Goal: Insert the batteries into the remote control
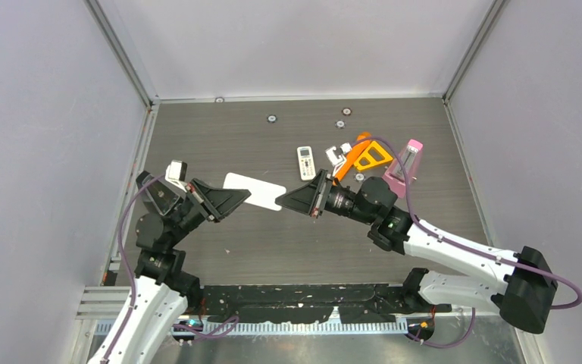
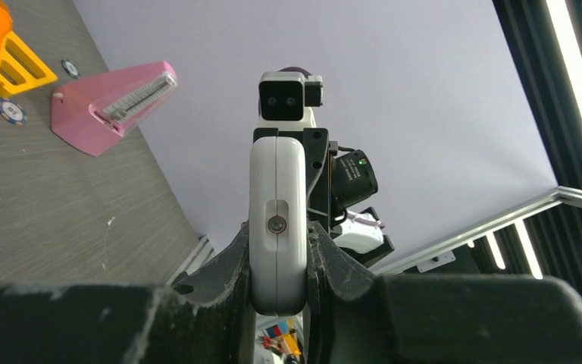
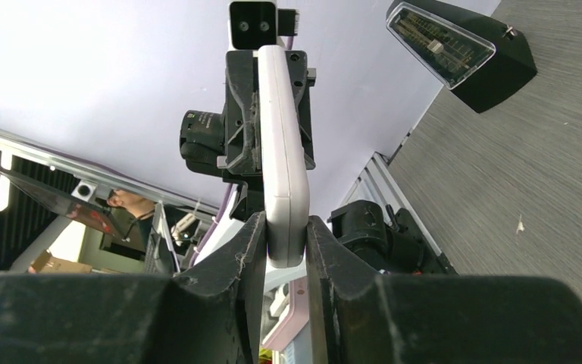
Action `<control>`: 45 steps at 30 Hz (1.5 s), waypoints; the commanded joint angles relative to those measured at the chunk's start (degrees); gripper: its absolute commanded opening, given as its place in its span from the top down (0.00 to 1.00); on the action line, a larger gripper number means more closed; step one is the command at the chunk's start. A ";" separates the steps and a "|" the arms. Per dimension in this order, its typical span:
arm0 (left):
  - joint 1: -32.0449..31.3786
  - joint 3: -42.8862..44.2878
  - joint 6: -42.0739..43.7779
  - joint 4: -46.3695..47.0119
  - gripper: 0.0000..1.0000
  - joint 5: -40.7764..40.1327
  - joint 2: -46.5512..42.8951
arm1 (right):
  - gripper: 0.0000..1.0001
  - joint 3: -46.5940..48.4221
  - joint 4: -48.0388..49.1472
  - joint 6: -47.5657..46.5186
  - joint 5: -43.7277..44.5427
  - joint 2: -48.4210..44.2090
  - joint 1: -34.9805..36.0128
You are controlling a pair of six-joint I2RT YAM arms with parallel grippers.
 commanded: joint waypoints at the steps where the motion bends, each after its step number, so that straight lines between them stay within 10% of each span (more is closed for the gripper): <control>1: -1.40 5.92 6.99 -2.15 1.00 10.34 0.46 | 0.77 0.44 4.02 2.45 1.21 3.31 0.62; 18: -1.32 13.34 20.92 -13.50 1.00 12.50 5.31 | 0.22 4.65 -17.40 -16.37 -11.97 -9.56 -10.95; 24: -1.31 16.61 25.67 -11.70 1.00 22.29 7.00 | 0.21 16.13 -33.21 -35.38 -24.39 -6.90 -10.81; 35: -1.32 20.98 38.42 -19.64 1.00 32.55 5.57 | 0.21 28.08 -51.77 -59.19 -17.80 0.25 3.22; 45: -1.31 21.06 41.39 -22.89 1.00 33.73 3.94 | 0.34 31.22 -50.24 -57.73 -13.48 5.91 6.24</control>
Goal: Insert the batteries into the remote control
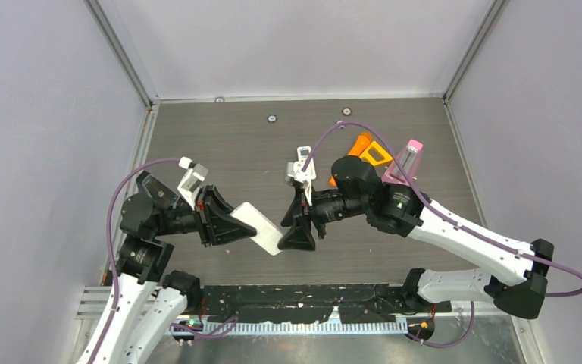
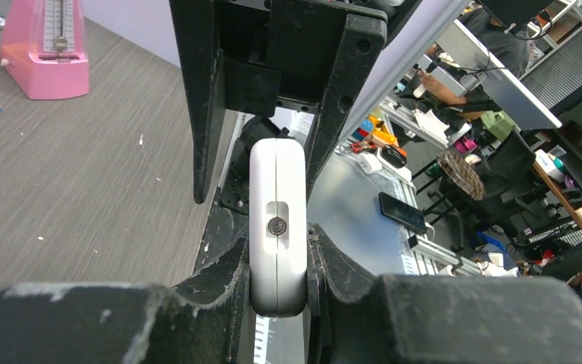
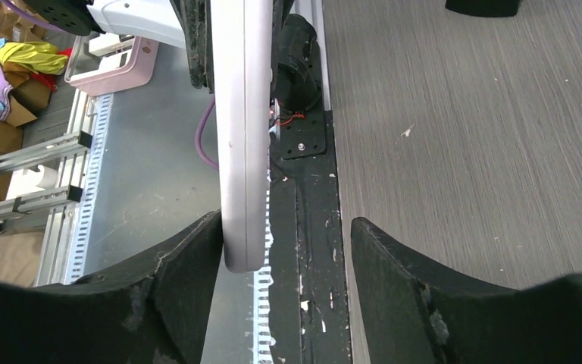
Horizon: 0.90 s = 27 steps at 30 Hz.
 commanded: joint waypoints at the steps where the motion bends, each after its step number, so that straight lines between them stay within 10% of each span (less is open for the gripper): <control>1: -0.15 1.60 1.79 -0.53 1.00 2.09 -1.25 | 0.37 2.47 2.42 -0.12 3.02 0.46 0.45; 17: -0.11 1.28 2.10 -0.72 1.00 1.88 -1.20 | 0.61 1.04 8.58 4.58 1.04 2.93 0.63; 22: -0.11 1.01 2.25 -0.80 1.00 1.43 -1.00 | 0.85 0.79 9.55 5.82 0.83 3.37 0.67; 27: -0.11 0.84 3.50 -4.28 0.64 0.16 -0.26 | 0.95 0.63 9.38 6.65 2.69 3.10 0.70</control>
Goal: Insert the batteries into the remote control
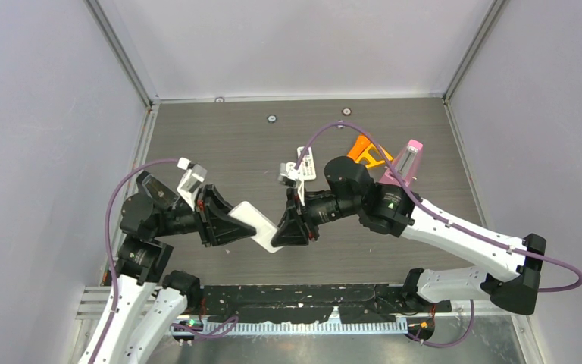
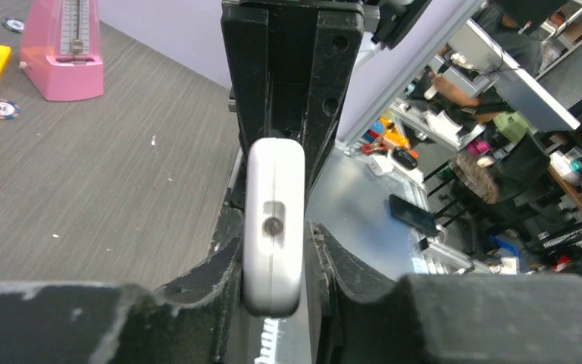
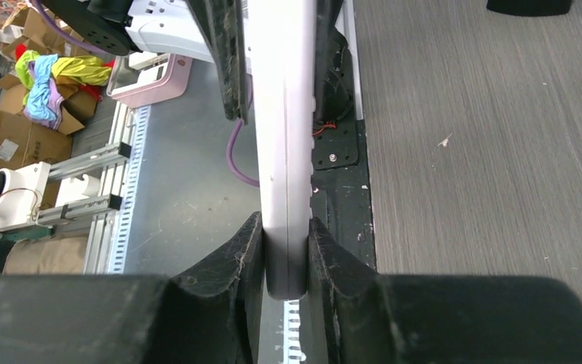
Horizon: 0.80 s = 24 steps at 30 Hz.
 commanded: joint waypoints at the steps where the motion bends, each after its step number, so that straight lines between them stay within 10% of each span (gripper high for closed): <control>1: -0.40 0.90 0.28 -2.41 0.47 0.71 0.38 | 0.95 0.59 5.14 0.84 6.40 0.17 -0.34; 5: -0.42 2.90 7.56 -12.28 0.02 -6.19 -0.99 | 0.95 -0.10 4.28 1.64 11.61 -1.53 -0.50; 15: -0.38 13.04 14.46 -44.85 0.00 -59.48 0.71 | 0.95 4.76 -11.25 5.85 45.37 3.86 -2.32; 24: -0.40 13.84 14.70 -47.84 0.00 -64.07 -1.64 | 0.95 17.32 -18.11 8.69 77.60 28.60 -2.21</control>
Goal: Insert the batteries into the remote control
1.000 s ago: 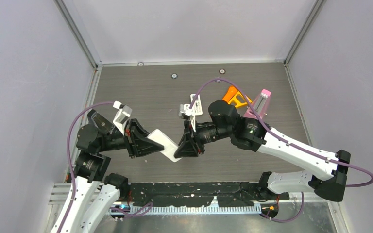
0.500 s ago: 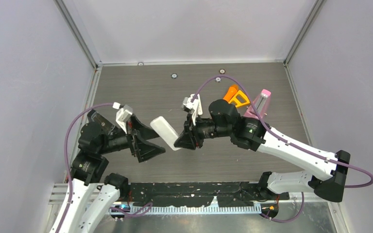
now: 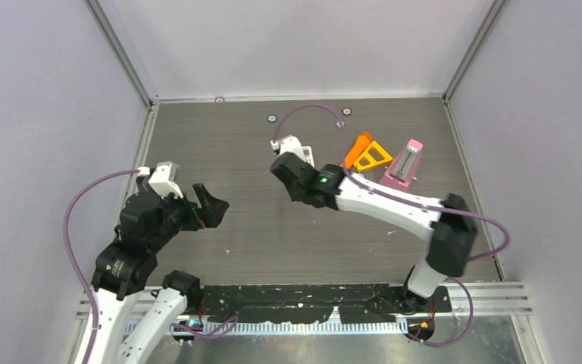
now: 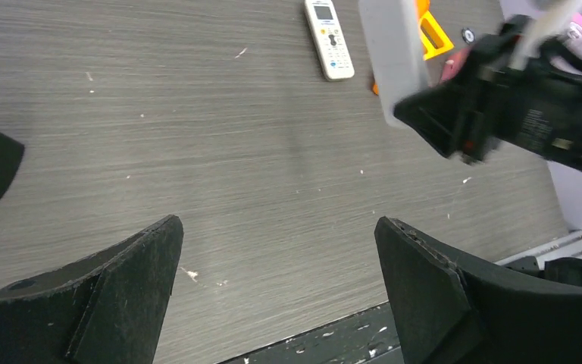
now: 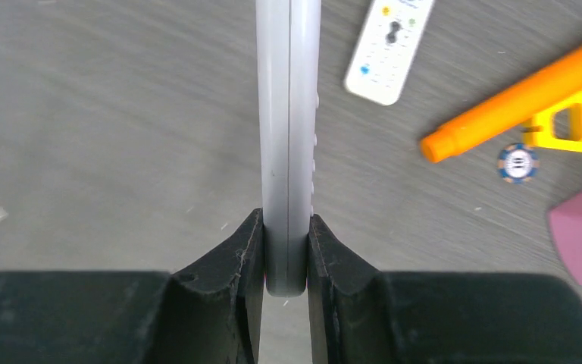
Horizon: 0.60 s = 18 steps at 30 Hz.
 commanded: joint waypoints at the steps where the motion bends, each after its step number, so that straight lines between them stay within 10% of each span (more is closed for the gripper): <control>1: 0.00 1.22 1.09 -1.88 0.00 -4.30 -1.98 | 0.95 9.91 -4.66 1.47 20.25 12.22 0.02; 18: 0.00 0.36 1.93 -1.04 0.01 -0.42 -2.79 | 0.95 29.47 -11.38 -3.86 26.35 39.25 0.05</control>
